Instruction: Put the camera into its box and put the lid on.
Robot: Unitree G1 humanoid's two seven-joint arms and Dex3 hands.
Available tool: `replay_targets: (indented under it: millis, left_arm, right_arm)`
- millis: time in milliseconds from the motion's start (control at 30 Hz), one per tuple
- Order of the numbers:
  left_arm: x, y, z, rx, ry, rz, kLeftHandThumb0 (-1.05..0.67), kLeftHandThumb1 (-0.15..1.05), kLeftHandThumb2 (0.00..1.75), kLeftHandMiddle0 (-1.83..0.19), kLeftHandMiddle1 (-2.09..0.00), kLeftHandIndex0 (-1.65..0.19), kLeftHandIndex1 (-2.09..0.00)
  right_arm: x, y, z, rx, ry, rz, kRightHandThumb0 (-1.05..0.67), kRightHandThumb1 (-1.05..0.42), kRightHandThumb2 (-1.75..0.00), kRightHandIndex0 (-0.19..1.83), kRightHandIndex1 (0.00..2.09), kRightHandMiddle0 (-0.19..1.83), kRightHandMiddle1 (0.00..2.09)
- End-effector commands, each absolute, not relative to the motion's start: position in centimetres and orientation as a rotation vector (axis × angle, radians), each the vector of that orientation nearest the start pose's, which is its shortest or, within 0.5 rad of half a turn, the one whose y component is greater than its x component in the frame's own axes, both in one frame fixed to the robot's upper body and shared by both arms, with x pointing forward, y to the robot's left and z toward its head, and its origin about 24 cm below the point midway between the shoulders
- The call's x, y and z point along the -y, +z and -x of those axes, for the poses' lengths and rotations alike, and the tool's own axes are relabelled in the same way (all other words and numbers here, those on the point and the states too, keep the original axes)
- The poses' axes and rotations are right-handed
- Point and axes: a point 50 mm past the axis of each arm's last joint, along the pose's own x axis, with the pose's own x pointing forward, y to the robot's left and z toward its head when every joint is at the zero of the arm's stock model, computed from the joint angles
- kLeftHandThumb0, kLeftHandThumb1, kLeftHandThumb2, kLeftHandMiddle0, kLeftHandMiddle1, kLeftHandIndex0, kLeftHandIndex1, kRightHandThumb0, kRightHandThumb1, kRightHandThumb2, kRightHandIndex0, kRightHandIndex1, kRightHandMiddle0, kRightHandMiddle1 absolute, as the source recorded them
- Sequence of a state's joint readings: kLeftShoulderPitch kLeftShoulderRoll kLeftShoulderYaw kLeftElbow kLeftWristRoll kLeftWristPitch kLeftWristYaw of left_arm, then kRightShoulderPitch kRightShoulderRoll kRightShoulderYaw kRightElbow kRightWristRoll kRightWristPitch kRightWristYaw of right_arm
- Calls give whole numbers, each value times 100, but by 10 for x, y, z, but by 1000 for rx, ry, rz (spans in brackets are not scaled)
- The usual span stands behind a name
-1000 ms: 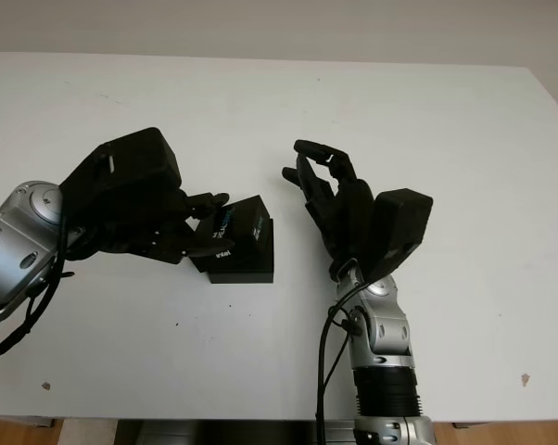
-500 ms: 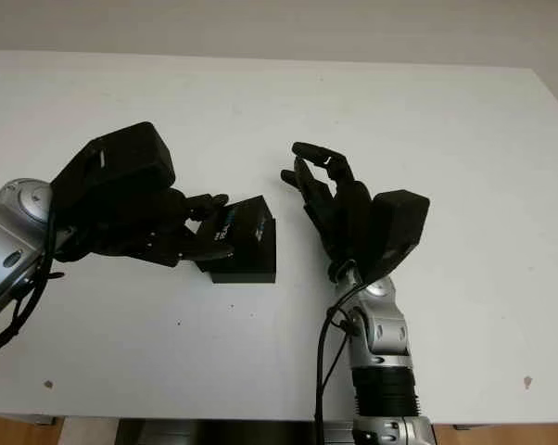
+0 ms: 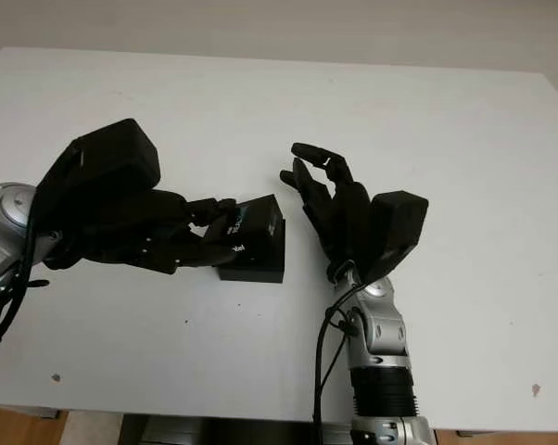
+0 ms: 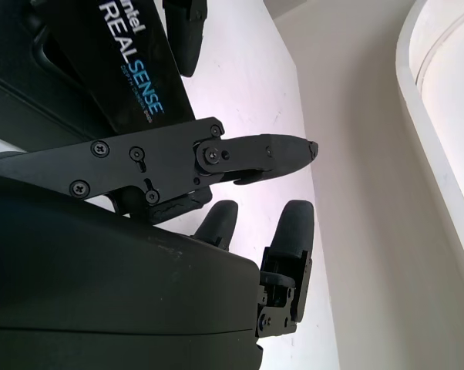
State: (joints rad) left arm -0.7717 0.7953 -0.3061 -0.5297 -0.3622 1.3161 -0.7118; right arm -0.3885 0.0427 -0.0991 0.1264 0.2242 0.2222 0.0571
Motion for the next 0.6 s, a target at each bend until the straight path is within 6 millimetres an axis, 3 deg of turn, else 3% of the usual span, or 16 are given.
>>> replay_targets:
  millis: [0, 333, 467, 567]
  left_arm:
    - [-113, 236, -259, -283, -957, -626, -51, 105, 49, 19, 0, 19, 0]
    - [-119, 252, -253, -237, -969, -671, -52, 105, 53, 19, 0, 19, 0]
    - [-125, 258, -253, -89, -1005, -963, -52, 105, 53, 17, -1, 18, -1]
    - [-125, 259, -252, 79, -997, -1211, -53, 105, 43, 7, -7, 0, -10]
  right_arm:
    - [124, 98, -323, 41, 138, -281, -42, -105, -21, 9, 114, -2, 136]
    - [126, 97, -324, 37, 141, -280, -40, -105, -20, 8, 115, -3, 137]
    - [127, 97, -323, 34, 142, -282, -40, -105, -18, 8, 115, -2, 137]
    - [128, 97, -323, 40, 146, -281, -39, -105, -19, 8, 115, -2, 137]
